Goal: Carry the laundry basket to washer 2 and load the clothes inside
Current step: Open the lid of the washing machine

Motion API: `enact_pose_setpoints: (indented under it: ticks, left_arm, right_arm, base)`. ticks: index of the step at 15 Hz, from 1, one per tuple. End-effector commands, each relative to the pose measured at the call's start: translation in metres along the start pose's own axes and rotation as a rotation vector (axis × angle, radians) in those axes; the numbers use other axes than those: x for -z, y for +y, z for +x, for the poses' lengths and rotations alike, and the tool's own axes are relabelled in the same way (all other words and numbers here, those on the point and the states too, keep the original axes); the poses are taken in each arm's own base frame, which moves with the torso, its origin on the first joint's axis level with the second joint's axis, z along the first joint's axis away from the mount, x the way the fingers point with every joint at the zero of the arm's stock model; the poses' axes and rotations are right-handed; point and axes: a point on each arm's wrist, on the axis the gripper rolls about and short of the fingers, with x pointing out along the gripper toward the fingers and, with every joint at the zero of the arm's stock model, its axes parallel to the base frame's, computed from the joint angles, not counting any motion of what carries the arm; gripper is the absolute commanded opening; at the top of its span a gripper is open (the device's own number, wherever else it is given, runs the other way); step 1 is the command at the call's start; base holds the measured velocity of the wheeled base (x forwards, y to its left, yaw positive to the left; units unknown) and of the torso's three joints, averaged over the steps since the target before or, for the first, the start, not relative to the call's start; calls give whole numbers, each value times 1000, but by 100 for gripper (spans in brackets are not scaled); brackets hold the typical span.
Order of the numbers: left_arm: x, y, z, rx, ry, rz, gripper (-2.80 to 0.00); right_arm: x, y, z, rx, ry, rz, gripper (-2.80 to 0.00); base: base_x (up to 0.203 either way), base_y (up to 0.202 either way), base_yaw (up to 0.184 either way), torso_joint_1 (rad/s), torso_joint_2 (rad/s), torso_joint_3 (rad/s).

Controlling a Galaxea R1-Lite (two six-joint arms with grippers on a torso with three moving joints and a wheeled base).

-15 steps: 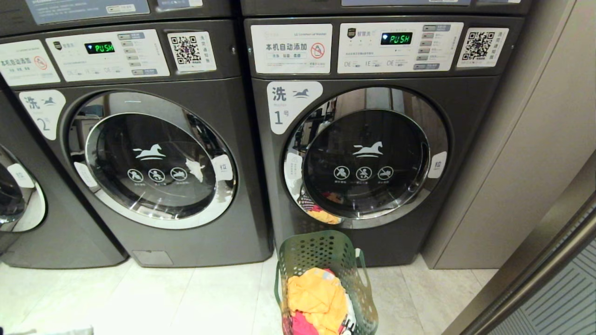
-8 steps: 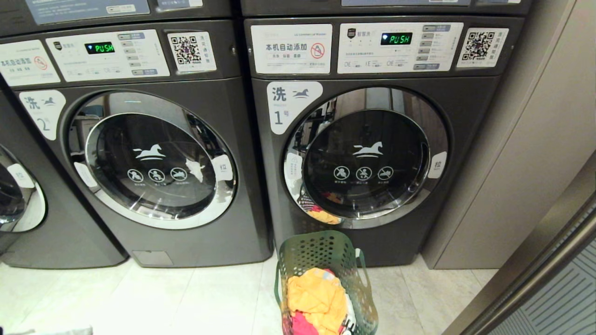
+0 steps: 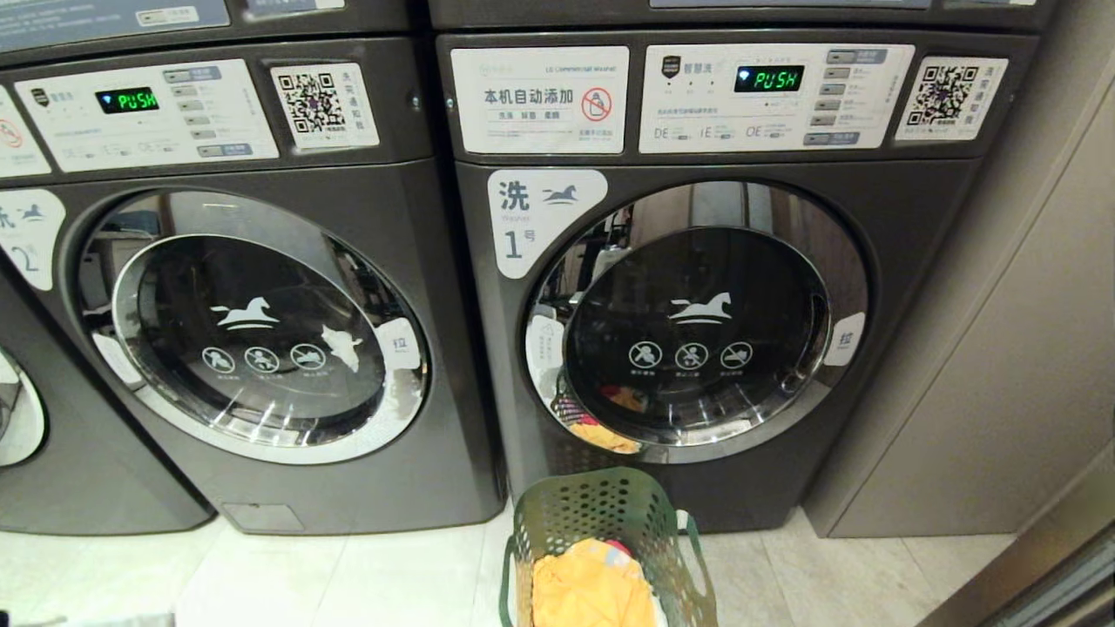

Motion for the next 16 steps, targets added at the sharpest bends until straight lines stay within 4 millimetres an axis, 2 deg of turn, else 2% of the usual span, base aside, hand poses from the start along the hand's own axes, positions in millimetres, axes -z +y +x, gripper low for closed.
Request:
enact_pose_setpoints:
  ticks: [1, 4, 6, 7, 9, 12, 14, 16]
  left_arm:
    - [1, 0, 1, -3, 13, -2, 0]
    - [8, 4, 9, -61, 43, 11, 0]
    - [12, 7, 17, -120, 36, 117, 0]
    - [10, 8, 21, -143, 7, 185, 0]
    - [-9, 8, 34, -132, -76, 211, 0]
    - [-52, 19, 86, -64, -139, 163, 0]
    - [-81, 36, 127, 50, -236, 160, 0]
    - [-102, 56, 170, 165, -339, 200, 0]
  right_arm:
    - [9, 0, 2, 0, 34, 0, -280]
    - [9, 0, 2, 0, 34, 0, -280]
    - [9, 0, 2, 0, 34, 0, -280]
    - [9, 0, 2, 0, 34, 1, -280]
    - [9, 0, 2, 2, 33, 3, -280]
    - [9, 0, 2, 2, 33, 3, -280]
    - [9, 0, 2, 2, 34, 1, -280]
    - [9, 0, 2, 2, 34, -1, -280]
  base:
    - [100, 0, -3, 7, 4, 0]
    - [0, 0, 0, 0, 0, 0]
    - [0, 0, 0, 0, 0, 0]
    - [0, 0, 0, 0, 0, 0]
    - [0, 0, 0, 0, 0, 0]
    - [0, 0, 0, 0, 0, 0]
    - [0, 0, 0, 0, 0, 0]
    - [0, 0, 0, 0, 0, 0]
